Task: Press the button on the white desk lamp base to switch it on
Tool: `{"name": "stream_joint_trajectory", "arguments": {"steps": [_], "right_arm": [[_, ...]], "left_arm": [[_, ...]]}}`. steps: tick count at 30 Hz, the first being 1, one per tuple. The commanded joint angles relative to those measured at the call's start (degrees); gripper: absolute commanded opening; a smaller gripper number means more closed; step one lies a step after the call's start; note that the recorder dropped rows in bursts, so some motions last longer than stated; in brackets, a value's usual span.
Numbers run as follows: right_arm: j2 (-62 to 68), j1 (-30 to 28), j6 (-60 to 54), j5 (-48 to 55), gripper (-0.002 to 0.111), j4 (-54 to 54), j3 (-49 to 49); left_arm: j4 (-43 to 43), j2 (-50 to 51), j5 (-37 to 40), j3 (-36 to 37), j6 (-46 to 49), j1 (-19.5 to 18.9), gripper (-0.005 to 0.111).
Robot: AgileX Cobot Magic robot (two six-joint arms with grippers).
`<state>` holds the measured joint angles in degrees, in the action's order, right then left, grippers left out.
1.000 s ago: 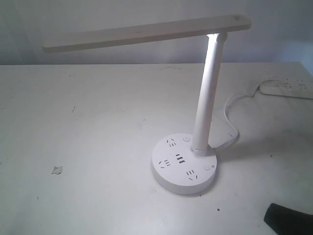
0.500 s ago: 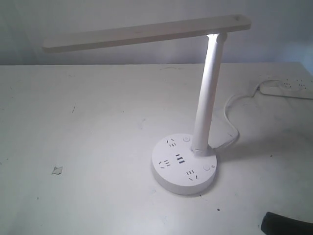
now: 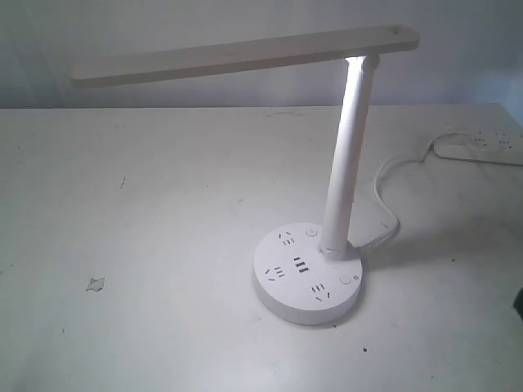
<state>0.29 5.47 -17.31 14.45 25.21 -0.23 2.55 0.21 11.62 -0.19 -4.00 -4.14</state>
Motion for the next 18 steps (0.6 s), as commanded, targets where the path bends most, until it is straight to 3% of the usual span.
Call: {"name": "stream_joint_trajectory", "arguments": {"steps": [1, 18], "right_arm": [[-0.29, -8.85, -0.53, -0.31, 0.000, -0.25, 0.23], [-0.29, -10.61, -0.53, -0.31, 0.000, -0.25, 0.23]], "left_arm": [[-0.40, -0.21, -0.07, 0.19, -0.07, 0.31, 0.000], [-0.40, -0.21, -0.07, 0.19, -0.07, 0.31, 0.000]]}}
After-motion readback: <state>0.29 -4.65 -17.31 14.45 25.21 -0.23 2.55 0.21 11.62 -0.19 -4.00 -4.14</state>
